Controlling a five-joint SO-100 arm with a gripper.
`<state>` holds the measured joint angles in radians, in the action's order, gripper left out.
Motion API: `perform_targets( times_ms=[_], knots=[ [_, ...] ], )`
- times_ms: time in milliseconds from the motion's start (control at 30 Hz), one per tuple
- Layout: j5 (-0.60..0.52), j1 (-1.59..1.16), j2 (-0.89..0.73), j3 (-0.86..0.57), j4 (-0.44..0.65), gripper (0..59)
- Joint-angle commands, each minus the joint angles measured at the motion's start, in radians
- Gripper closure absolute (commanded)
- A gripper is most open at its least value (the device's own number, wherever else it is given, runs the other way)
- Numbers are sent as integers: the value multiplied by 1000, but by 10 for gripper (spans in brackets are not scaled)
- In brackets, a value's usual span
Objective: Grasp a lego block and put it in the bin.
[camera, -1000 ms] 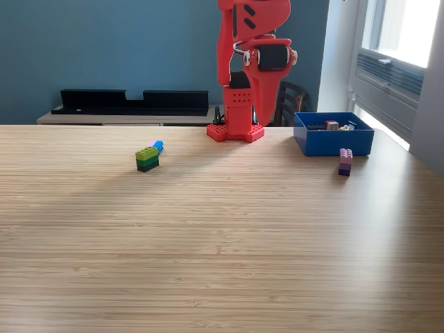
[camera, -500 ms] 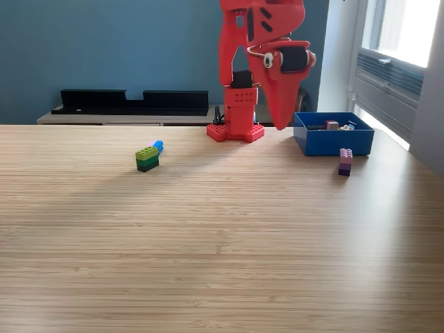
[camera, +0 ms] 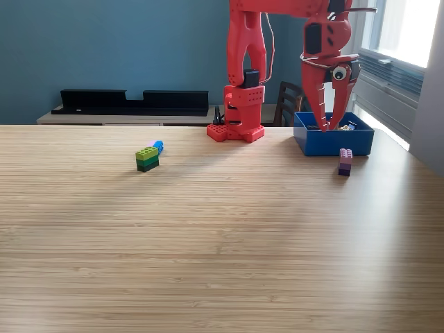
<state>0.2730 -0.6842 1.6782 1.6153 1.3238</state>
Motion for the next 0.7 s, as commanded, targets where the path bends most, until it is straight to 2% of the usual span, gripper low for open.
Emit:
perform_targets(
  times_ms=[33, 167, 300, 700],
  knots=[
    [41, -12, 17, -29, -9, 469],
    [80, -9, -112, -80, -6, 365],
    [129, -12, -233, -141, 12, 313],
    [175, -67, -456, -324, 32, 300]
  ],
)
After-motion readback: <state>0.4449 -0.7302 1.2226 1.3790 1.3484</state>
